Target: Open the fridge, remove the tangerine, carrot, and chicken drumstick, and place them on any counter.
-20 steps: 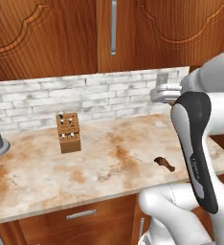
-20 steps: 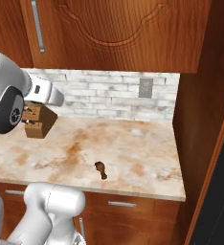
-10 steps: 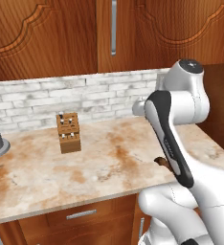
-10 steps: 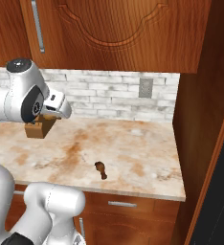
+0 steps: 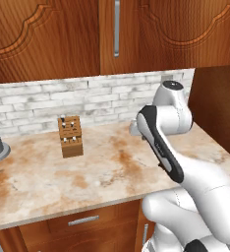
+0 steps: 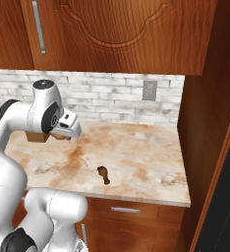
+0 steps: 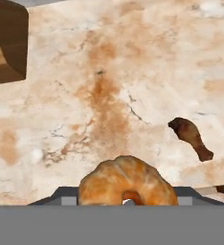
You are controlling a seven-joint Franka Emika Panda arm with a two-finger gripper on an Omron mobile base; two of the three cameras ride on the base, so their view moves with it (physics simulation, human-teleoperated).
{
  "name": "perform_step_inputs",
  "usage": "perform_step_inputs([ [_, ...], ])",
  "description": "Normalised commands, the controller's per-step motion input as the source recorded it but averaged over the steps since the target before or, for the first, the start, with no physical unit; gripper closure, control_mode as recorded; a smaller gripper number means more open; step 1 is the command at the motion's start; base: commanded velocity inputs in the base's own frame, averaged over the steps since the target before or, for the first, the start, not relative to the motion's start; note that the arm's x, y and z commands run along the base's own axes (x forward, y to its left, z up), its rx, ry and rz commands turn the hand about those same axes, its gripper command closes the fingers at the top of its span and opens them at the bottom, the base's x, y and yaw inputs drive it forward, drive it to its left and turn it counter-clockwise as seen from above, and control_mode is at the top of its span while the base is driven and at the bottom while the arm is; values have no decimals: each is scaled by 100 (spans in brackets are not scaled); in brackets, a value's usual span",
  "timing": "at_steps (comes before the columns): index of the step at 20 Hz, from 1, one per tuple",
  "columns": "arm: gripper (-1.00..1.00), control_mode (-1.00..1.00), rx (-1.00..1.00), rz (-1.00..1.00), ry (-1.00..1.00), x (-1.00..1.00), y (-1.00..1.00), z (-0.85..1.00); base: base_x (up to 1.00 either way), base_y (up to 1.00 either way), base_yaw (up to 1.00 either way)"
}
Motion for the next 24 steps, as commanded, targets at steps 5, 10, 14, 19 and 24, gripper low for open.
perform_step_inputs([
  [5, 100, -100, 0, 0, 11, 57, 12, -93, 0, 0, 0],
  [10, 100, -100, -1, 0, 0, 59, 8, -74, 0, 0, 0],
  [14, 100, -100, 0, 0, 0, 45, 1, -71, 0, 0, 0],
  [19, 100, -100, 0, 0, 0, 30, 1, -70, 0, 0, 0],
  [24, 100, -100, 0, 0, 1, 8, 0, -54, 0, 0, 0],
])
